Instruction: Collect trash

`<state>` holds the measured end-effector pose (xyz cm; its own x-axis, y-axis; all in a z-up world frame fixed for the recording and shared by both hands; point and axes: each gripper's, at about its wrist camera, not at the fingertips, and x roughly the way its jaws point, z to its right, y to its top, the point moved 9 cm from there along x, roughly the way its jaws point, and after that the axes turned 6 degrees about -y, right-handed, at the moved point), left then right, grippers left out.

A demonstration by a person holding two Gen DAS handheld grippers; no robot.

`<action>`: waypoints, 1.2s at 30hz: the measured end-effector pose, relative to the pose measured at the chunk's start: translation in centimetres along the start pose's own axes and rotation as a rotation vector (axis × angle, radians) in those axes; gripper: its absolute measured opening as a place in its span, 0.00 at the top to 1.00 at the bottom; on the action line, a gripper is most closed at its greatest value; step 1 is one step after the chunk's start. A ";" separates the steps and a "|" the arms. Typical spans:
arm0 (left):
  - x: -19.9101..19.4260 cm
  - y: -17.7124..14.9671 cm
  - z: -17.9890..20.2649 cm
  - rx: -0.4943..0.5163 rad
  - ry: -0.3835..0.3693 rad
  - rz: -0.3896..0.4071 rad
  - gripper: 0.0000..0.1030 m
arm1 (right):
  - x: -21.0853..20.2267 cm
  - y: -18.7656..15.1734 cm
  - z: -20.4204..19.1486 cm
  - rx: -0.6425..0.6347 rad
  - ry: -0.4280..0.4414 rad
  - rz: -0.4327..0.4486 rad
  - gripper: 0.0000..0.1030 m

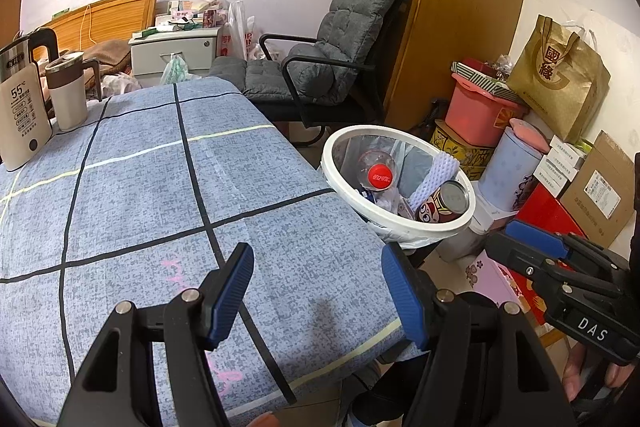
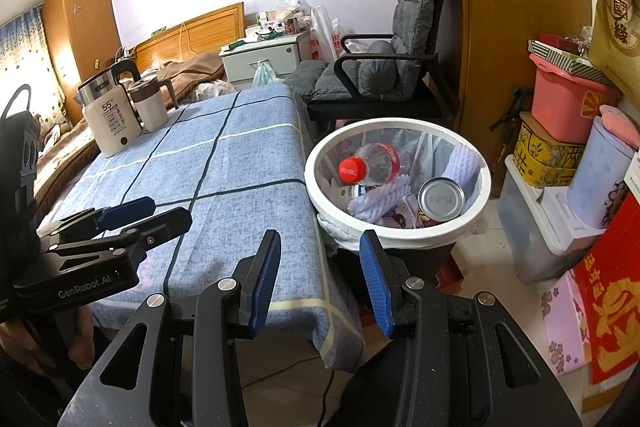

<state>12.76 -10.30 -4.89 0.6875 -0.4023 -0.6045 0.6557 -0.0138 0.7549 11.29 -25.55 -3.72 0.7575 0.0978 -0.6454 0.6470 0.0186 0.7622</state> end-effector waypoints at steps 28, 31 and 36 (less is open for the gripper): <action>-0.1 -0.2 0.4 0.012 0.002 -0.001 0.34 | 0.3 0.1 0.2 -0.002 0.002 -0.001 0.59; -0.2 -0.2 0.4 0.013 0.003 0.001 0.34 | 0.4 0.1 0.3 -0.002 0.001 -0.001 0.59; -0.3 -0.3 0.2 0.011 0.009 -0.002 0.34 | 0.4 0.1 0.3 -0.001 0.002 -0.002 0.59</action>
<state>12.34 -10.41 -4.86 0.6889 -0.3936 -0.6087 0.6539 -0.0249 0.7562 11.64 -25.82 -3.92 0.7561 0.0993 -0.6468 0.6484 0.0198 0.7610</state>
